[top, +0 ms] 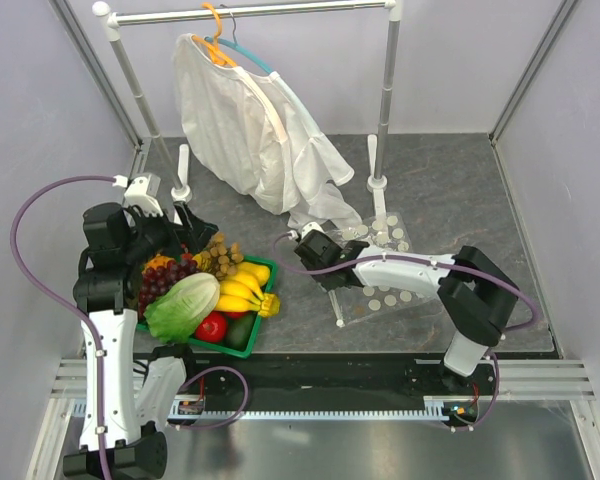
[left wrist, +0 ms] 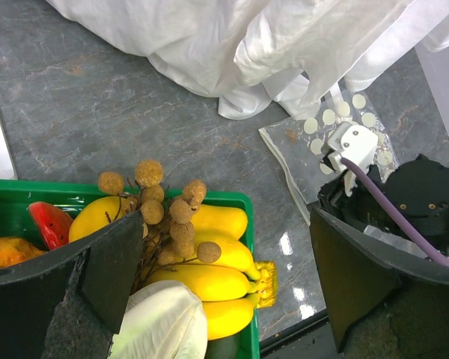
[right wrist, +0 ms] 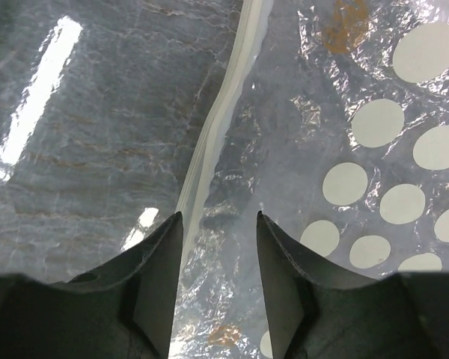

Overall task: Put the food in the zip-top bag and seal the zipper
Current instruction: Pick up the zipper food storage bag at the center of the board.

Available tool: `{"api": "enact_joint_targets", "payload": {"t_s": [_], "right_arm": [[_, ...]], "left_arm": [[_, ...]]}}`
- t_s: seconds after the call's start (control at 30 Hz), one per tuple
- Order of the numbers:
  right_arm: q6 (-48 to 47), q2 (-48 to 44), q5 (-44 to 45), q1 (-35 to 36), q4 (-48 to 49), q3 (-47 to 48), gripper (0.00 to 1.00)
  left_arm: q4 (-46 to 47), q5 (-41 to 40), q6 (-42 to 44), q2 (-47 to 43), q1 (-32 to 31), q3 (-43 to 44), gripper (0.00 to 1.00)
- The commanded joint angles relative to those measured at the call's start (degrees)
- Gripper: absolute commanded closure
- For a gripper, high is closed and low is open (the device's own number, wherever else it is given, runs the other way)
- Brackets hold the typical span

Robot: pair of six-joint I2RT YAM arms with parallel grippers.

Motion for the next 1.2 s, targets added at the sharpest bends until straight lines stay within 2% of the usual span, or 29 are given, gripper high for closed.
{"api": "enact_joint_targets", "payload": {"t_s": [0.0,0.33,0.43,0.5,0.53,0.57,0.6,0.7,0.97,1.03,1.17], "right_arm": [[2.28,2.44,2.69,0.06,-1.25,4.27,0.49],[3.25,7.45,2.69,-0.03,-1.87,5.33,0.55],[3.42,7.89,2.60,-0.20,-1.87,5.24,0.63],[3.33,7.98,1.38,-0.82,-2.31,5.68,0.73],[3.16,7.72,0.68,-0.99,-2.57,5.94,0.79],[2.81,7.45,-0.03,-1.34,-3.44,6.29,0.93],[2.55,6.67,-1.34,-1.43,-4.24,7.17,0.99],[1.58,4.47,-4.15,-2.66,-7.40,9.36,1.00],[-2.46,-13.10,-15.75,-9.94,-11.71,9.55,1.00],[-2.20,-18.28,-19.35,-11.54,-11.54,8.58,1.00],[1.48,-24.62,-26.64,-12.51,-7.86,5.43,1.00]], "left_arm": [[0.81,-0.75,1.28,-1.14,0.12,-1.08,0.02],[0.98,-0.92,1.71,-2.02,0.21,-3.19,0.02],[1.33,-0.83,1.54,-1.75,0.12,-3.37,0.03],[1.60,-0.66,1.45,-1.67,0.12,-3.54,0.03],[1.60,-0.57,1.45,-1.58,0.12,-3.46,0.03],[1.69,-0.40,1.45,-1.58,0.12,-3.63,0.03],[1.69,-0.13,1.36,-1.67,0.12,-3.80,0.03],[1.69,1.36,1.63,-1.93,0.12,-3.89,0.03],[1.77,12.15,0.58,-4.48,0.12,-5.38,0.03],[3.08,17.15,-3.35,-5.53,0.12,-7.84,0.06],[14.21,24.12,-12.07,-7.55,-0.84,-17.66,0.07]]}}
